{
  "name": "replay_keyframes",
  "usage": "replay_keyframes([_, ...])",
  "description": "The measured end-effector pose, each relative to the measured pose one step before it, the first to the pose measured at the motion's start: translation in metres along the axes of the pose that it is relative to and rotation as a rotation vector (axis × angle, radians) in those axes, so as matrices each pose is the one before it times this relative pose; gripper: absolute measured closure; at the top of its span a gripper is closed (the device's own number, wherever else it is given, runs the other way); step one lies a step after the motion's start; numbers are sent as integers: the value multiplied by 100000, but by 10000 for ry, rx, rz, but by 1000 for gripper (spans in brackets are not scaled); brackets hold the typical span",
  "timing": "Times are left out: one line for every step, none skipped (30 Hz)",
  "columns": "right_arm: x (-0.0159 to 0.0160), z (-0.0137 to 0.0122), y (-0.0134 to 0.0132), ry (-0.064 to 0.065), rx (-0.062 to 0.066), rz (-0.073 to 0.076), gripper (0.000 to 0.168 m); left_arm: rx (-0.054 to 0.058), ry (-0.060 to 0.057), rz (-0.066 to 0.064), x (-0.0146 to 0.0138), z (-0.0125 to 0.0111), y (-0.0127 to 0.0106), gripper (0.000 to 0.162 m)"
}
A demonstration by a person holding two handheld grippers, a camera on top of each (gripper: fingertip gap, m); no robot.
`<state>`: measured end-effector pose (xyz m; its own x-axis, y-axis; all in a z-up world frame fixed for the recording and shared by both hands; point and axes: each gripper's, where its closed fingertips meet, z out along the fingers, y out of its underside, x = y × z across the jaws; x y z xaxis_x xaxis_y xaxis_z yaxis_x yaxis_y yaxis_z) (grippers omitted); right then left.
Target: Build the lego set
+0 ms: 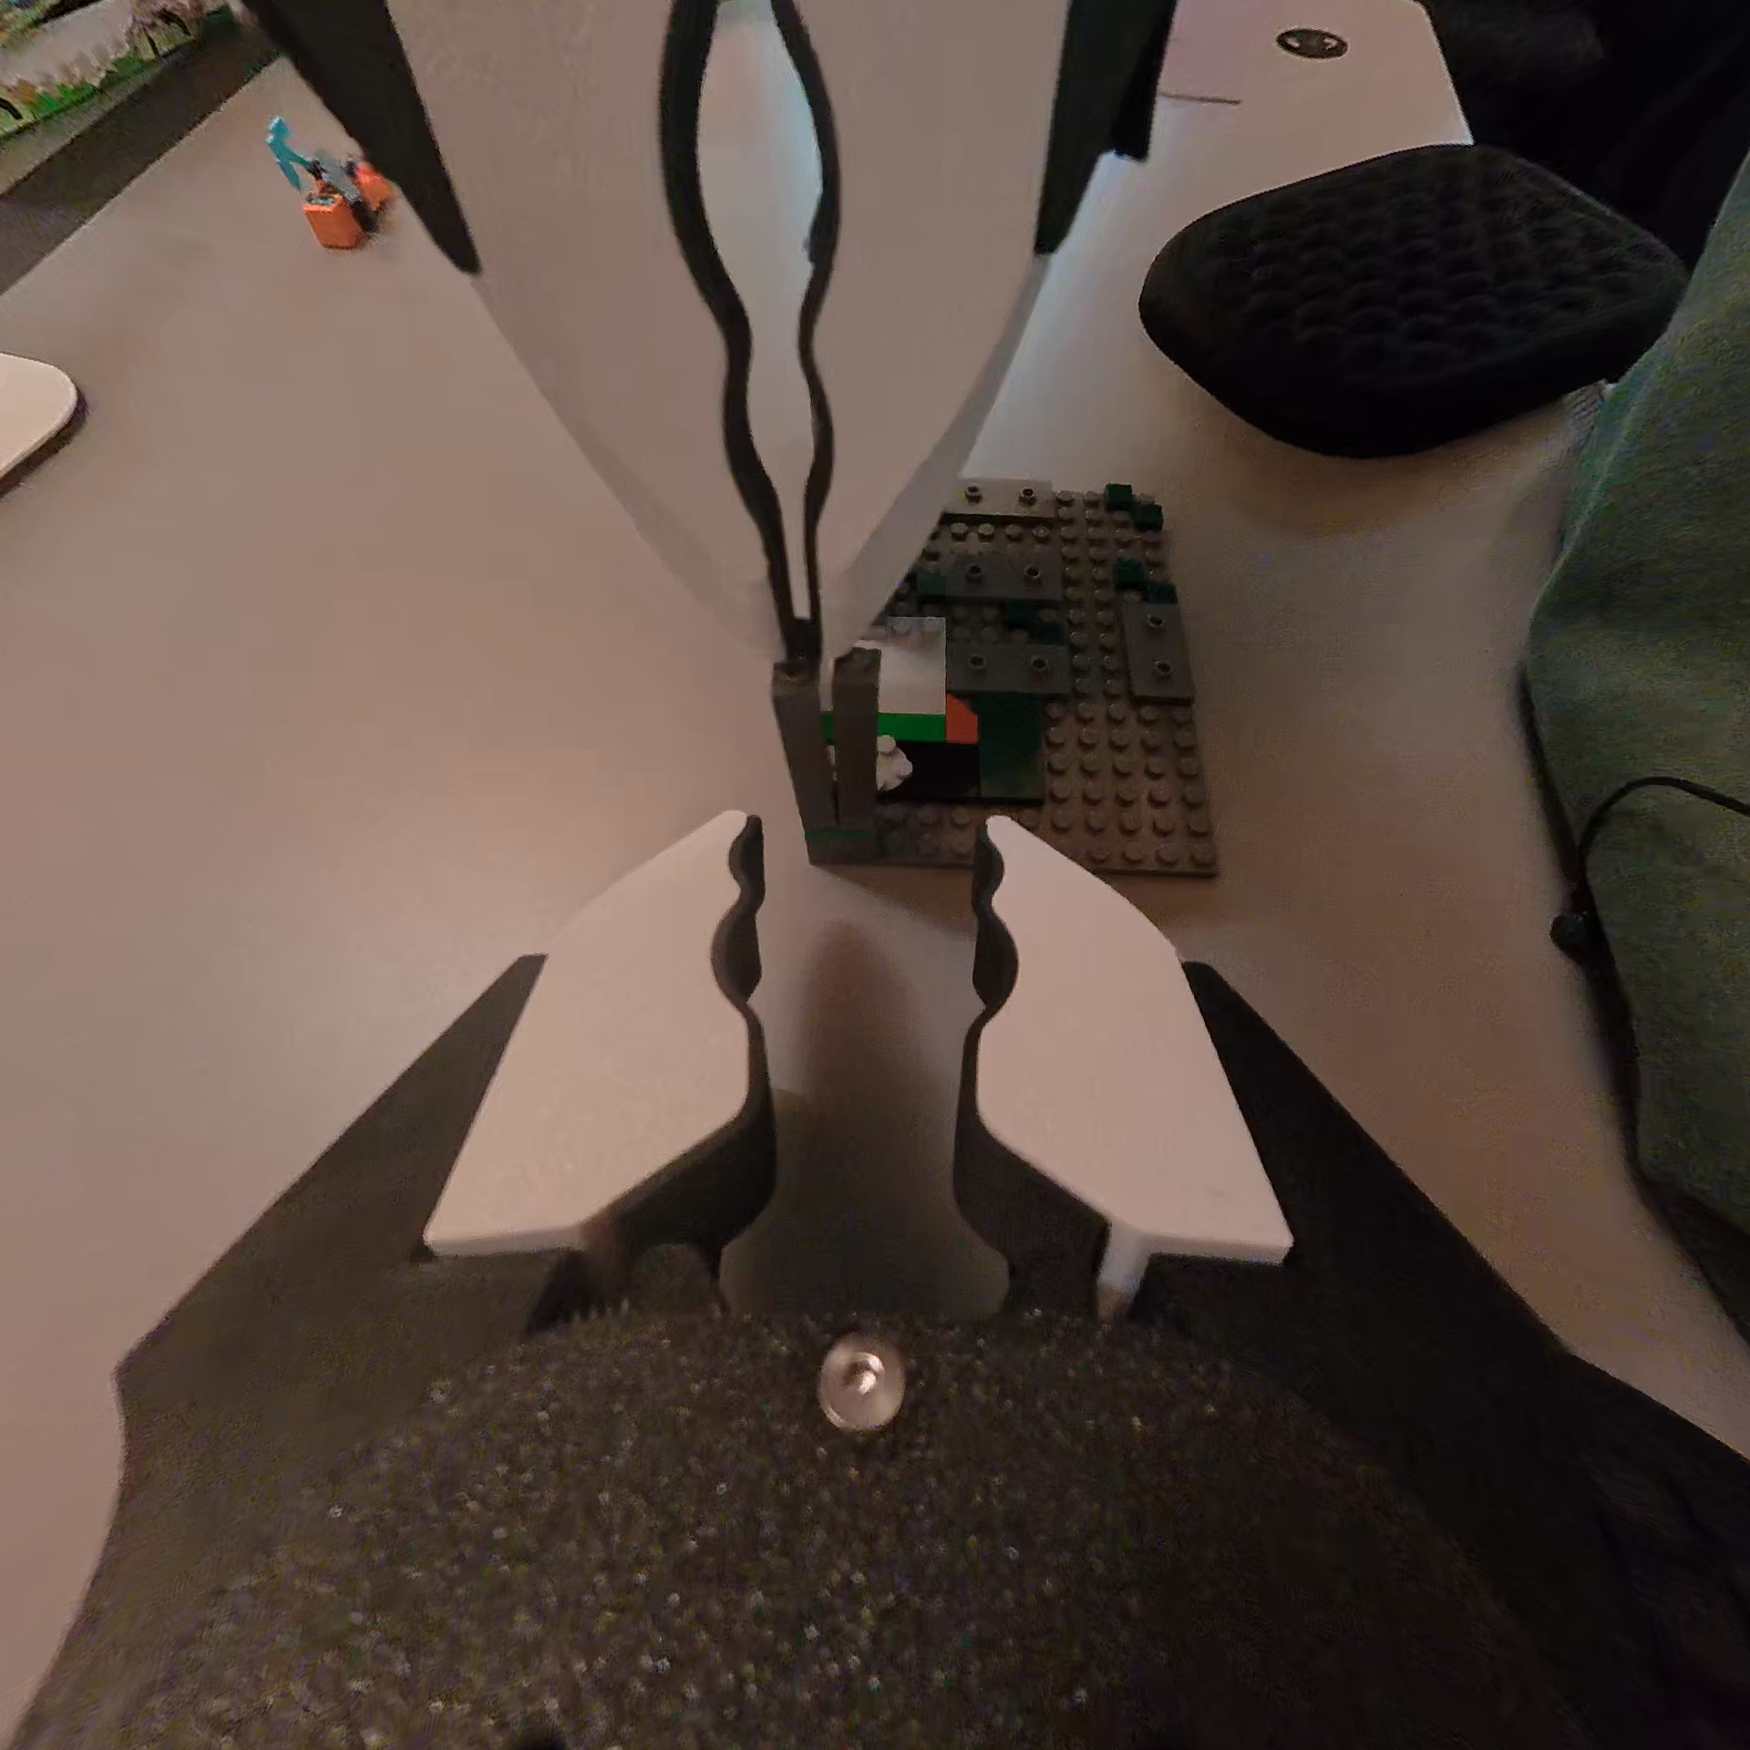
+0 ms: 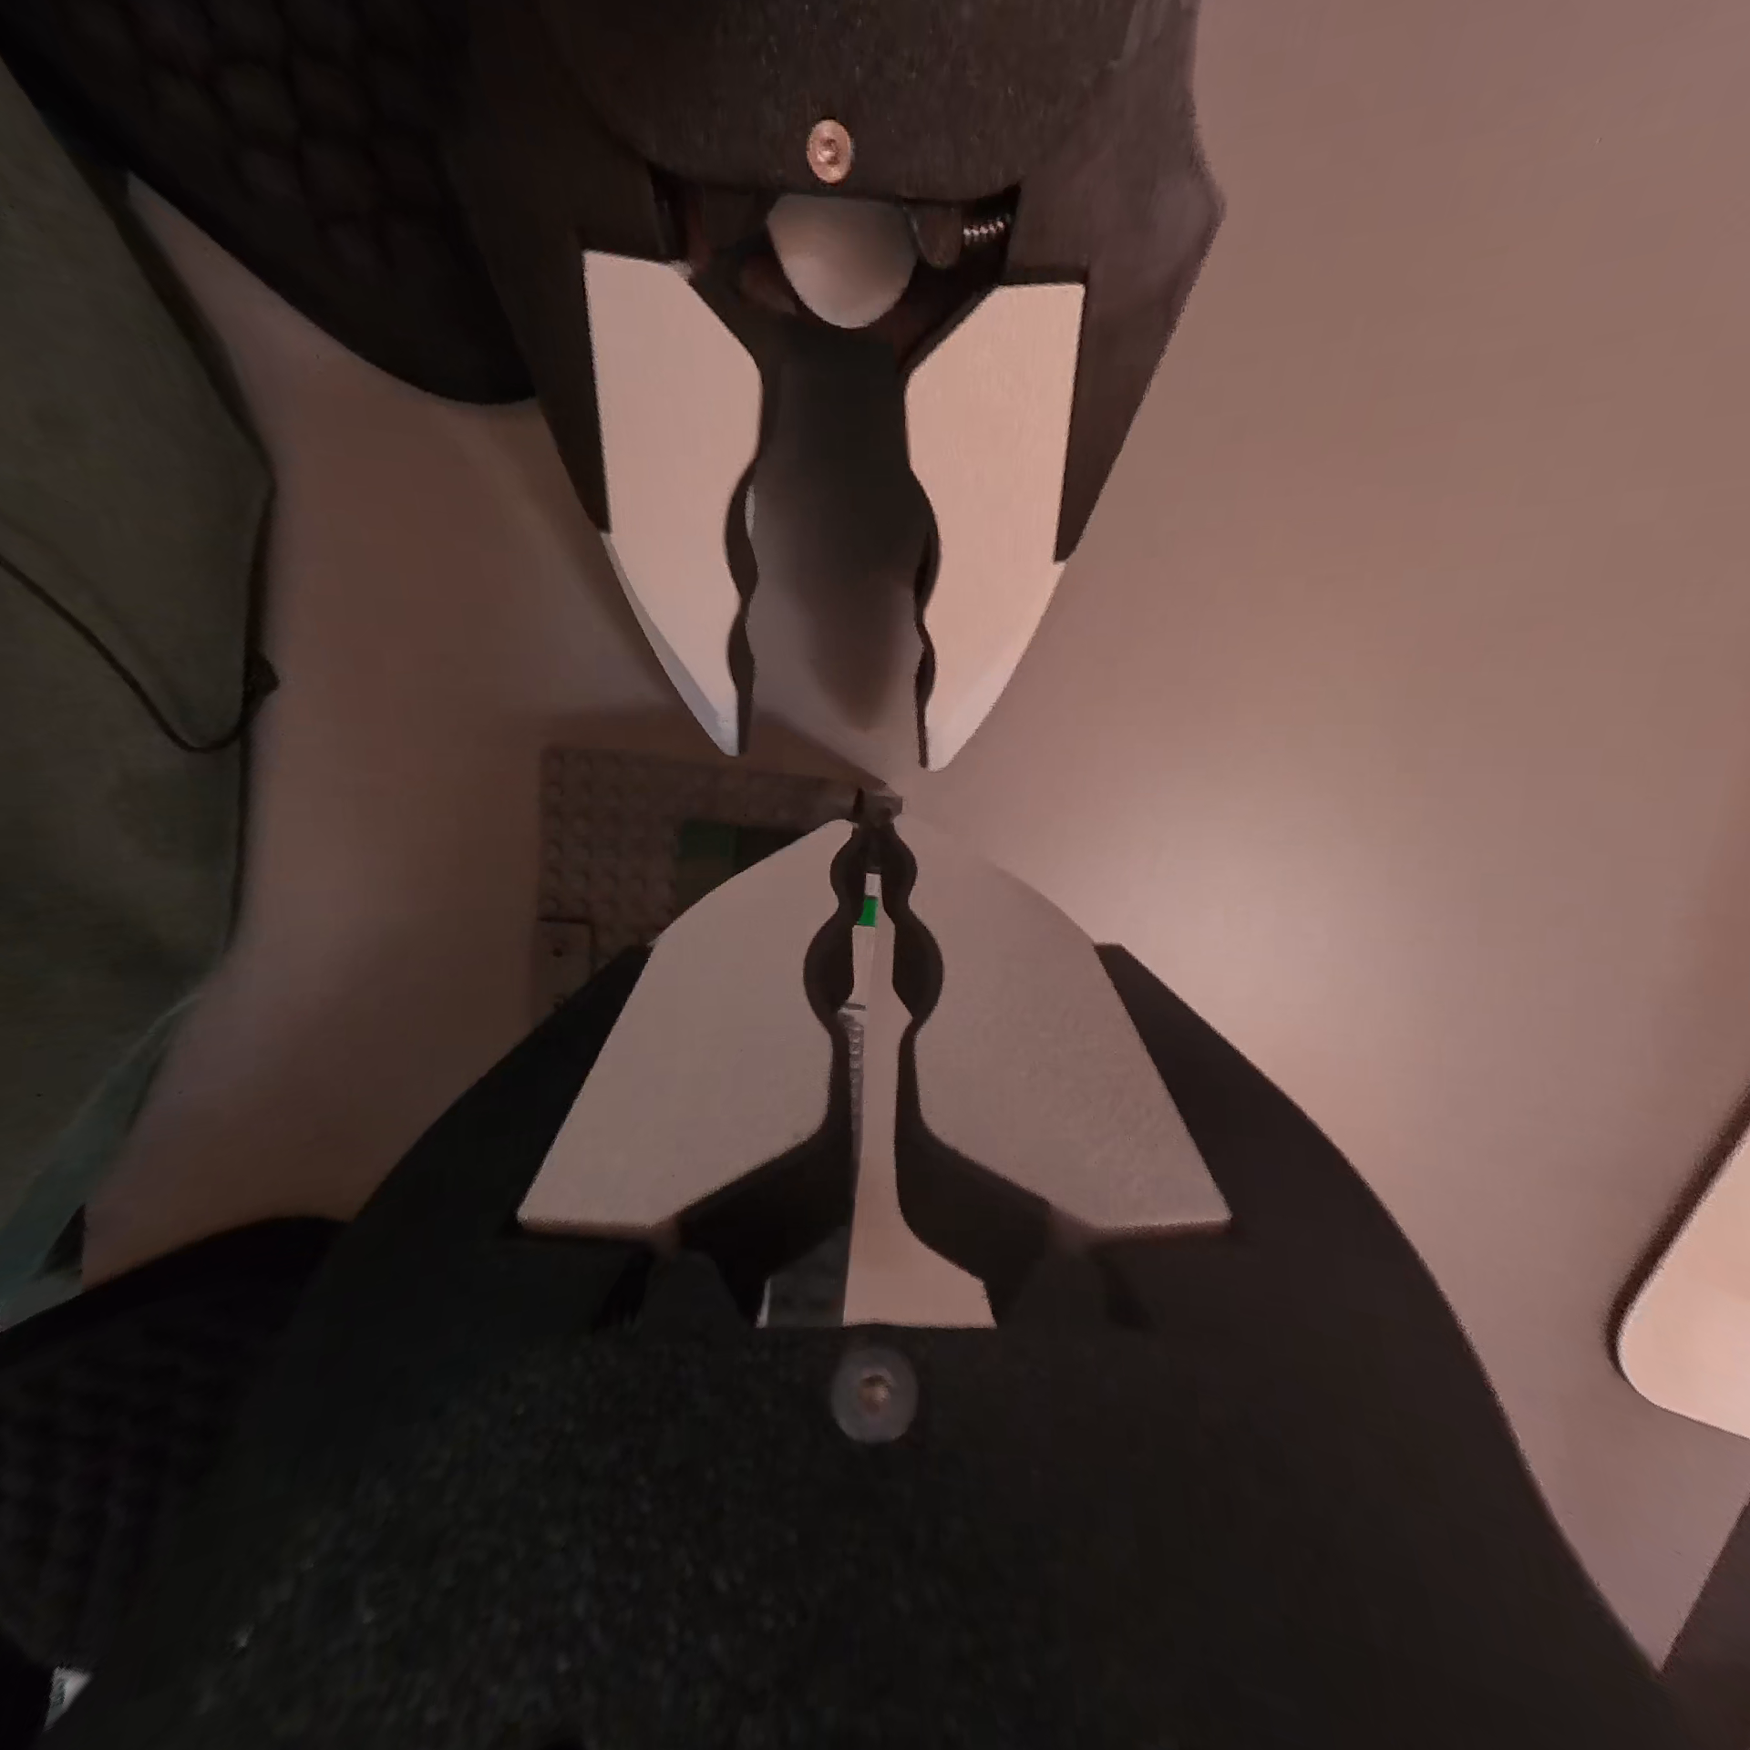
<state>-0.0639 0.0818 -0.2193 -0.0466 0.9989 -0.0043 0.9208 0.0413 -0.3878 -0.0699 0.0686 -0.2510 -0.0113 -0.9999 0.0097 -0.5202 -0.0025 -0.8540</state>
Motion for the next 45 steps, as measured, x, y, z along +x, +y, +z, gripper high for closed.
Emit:
replay_keyframes([-212, 4, -40, -66, -13, -56, 167, 4, 7, -29, -1, 16, -3, 121])
replay_keyframes([-150, 2, -1, -12, 2, -22, 168, 4, -34, -38, -57, 2, -5, 121])
replay_keyframes([-45, -6, 4, 44, 33, -2, 168, 5, -8, -27, -21, 12, -12, 121])
replay_keyframes([2, -6, 10, 39, 52, 19, 168, 7, 20, -20, 20, 22, -20, 121])
replay_keyframes([-15, -4, 26, 6, 51, 39, 168, 8, 6, -21, -7, 36, -17, 121])
replay_keyframes([3, -13, 18, -15, 41, 48, 168, 0, 12, -21, 10, 48, -18, 121])
replay_keyframes([-3, -8, 7, -26, 43, 36, 168, 8, 9, -14, 22, 52, -50, 121])
replay_keyframes([8, -4, -4, -30, 44, 28, 168, 20, 9, -1, 32, 52, -61, 121])
replay_keyframes([11, 14, -22, -40, 47, 35, 168, 22, -8, 3, 17, 48, -70, 121])
replay_keyframes([4, 0, -14, -52, 58, 35, 168, 27, -30, 4, -11, 52, -77, 121])
replay_keyframes([-1, -2, -11, -63, 70, 49, 168, 37, -39, -3, -28, 45, -93, 121])
replay_keyframes([-8, -2, -15, -68, 73, 65, 168, 60, -25, -9, -15, 40, -123, 121])
replay_keyframes([-16, 1, -1, -50, 63, 54, 168, 76, -5, -7, 0, 23, -150, 121])
replay_keyframes([-18, -4, -10, -16, 46, 21, 168, 102, -63, -4, -68, 6, -188, 121])
replay_keyframes([10, -1, -13, 27, 27, -23, 168, 96, -55, 4, -84, 7, -171, 121])
replay_keyframes([15, -12, -12, 54, 9, -36, 168, 77, -36, -9, -80, 9, -145, 121])
replay_keyframes([32, -59, 28, 42, -8, 12, 168, 66, -26, -26, -65, 6, -122, 122])
replay_keyframes([28, -148, 6, 15, 27, 46, 168, 60, -3, -30, -32, 20, -101, 122])
replay_keyframes([0, -222, -39, 5, 78, 20, 165, 66, -20, -11, -27, 15, -126, 123])
replay_keyframes([-36, -209, 21, -2, 51, -11, 162, 57, -53, 11, -66, 22, -109, 124])
replay_keyframes([-52, -123, 69, 23, -7, -6, 160, 30, -29, 22, -22, 34, -79, 125])
replay_keyframes([-101, 11, 74, 24, -23, 4, 156, 28, -1, 24, 22, 41, -80, 126])
replay_keyframes([-151, 134, 35, 21, -23, 6, 152, 15, 7, 37, 44, 45, -58, 128])
replay_keyframes([-91, 198, -2, 81, -15, -7, 150, -3, -36, 65, -1, 58, -25, 129])
replay_keyframes([-13, 203, -38, 133, -5, -25, 148, -46, -54, 83, -27, 62, 34, 131])
replay_keyframes([-4, 169, -65, 132, 1, -29, 148, -60, -42, 77, 5, 69, 64, 133])
replay_keyframes([26, 144, -86, 122, 14, -22, 148, -46, -17, 72, 40, 44, 62, 136])
replay_keyframes([58, 149, -56, 116, -2, -12, 150, -28, -26, 67, 39, 28, 30, 138])
replay_keyframes([82, 155, 16, 106, -36, -11, 152, -30, -75, 49, -52, 11, 41, 140])
replay_keyframes([47, 137, 54, 47, -45, -2, 152, -42, -55, 34, -53, 17, 61, 142])
replay_keyframes([-2, 83, -5, -18, 7, 23, 152, -22, 8, -1, 14, 24, 42, 142])
replay_keyframes([-1, 32, -31, -41, 28, 52, 152, -5, 7, -17, 2, 11, 11, 142])
replay_keyframes([15, -2, -9, -46, 11, 78, 152, 6, 1, -17, -17, -3, -2, 142])
replay_keyframes([15, 2, 3, -61, 11, 93, 152, 0, 16, -12, 10, 6, 9, 142])
replay_keyframes([-10, -3, -33, -77, 30, 98, 153, -11, -3, -6, -9, 11, 27, 142])
replay_keyframes([-26, -56, -84, -110, 83, 106, 153, -7, -23, -9, -33, 9, 13, 141])
replay_keyframes([11, -149, -154, -120, 135, 146, 153, 4, -2, -13, -13, -9, 14, 141])
replay_keyframes([81, -186, -162, -82, 130, 157, 153, 17, 16, -16, 11, -18, -16, 141])
replay_keyframes([147, -159, -86, -4, 73, 91, 154, 21, -7, -20, -26, -23, -18, 140])
replay_keyframes([119, -58, 11, 23, -9, 16, 154, 2, -9, -25, -45, -10, -6, 140])
replay_keyframes([-11, 72, 56, -14, -49, -8, 155, -12, 14, -18, 2, 11, 29, 140])
replay_keyframes([-30, 97, 14, -12, -30, -8, 155, 2, 11, -7, 9, -7, 3, 139])
replay_keyframes([0, 63, -12, -4, -27, 4, 155, 0, 9, -9, 18, 0, 0, 139])
replay_keyframes([-13, 9, -21, -31, -20, 28, 155, 1, 4, -10, 11, -17, 8, 139])
replay_keyframes([-24, -24, -28, -57, 13, 41, 155, 8, -6, 2, 9, -18, -9, 140])
